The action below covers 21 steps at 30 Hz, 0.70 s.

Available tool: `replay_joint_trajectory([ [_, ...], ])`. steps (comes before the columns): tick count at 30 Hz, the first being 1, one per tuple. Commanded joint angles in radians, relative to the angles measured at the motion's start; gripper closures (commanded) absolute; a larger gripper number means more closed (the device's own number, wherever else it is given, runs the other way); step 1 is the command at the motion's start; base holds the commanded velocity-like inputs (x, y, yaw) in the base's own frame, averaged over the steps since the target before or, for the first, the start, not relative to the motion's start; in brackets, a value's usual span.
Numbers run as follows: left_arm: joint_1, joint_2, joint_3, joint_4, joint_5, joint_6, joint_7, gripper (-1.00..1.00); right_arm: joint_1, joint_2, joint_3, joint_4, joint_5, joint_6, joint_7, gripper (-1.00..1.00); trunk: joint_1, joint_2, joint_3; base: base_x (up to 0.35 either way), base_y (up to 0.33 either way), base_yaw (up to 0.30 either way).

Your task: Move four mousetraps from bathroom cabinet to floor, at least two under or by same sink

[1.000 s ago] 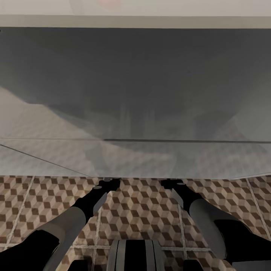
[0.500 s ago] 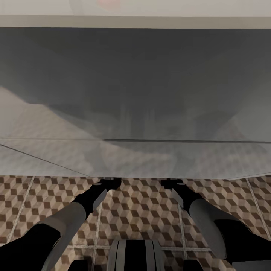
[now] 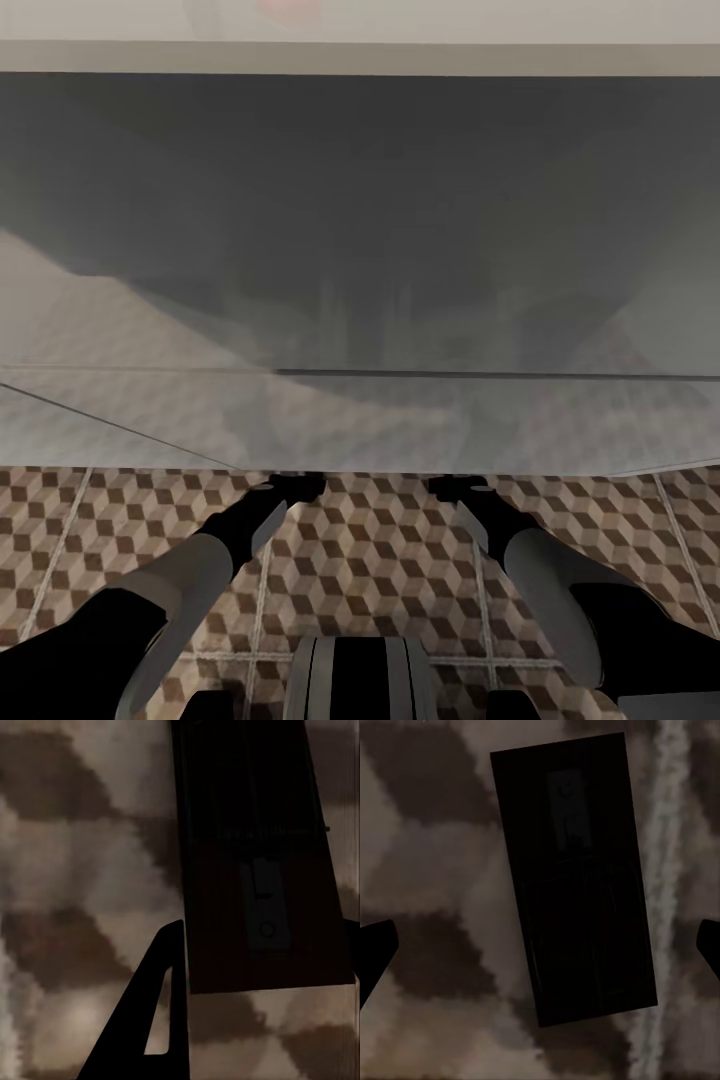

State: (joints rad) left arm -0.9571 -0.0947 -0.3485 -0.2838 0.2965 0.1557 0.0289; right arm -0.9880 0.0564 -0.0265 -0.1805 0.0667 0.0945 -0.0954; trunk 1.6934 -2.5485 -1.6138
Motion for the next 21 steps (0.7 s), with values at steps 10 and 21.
replay_joint_trajectory([
  [10,0.000,-0.007,-0.015,0.037,0.019,0.004,0.005,1.00,0.000,0.000,-0.003,-0.002,0.007,0.007,-0.003,-1.00,0.000,0.000,-0.001,0.000,0.000,0.000],
  [21,0.000,-0.008,-0.015,0.037,0.019,0.004,0.005,1.00,0.000,0.000,-0.003,-0.002,0.007,0.007,-0.003,-1.00,0.000,0.000,-0.001,0.000,0.000,0.000],
])
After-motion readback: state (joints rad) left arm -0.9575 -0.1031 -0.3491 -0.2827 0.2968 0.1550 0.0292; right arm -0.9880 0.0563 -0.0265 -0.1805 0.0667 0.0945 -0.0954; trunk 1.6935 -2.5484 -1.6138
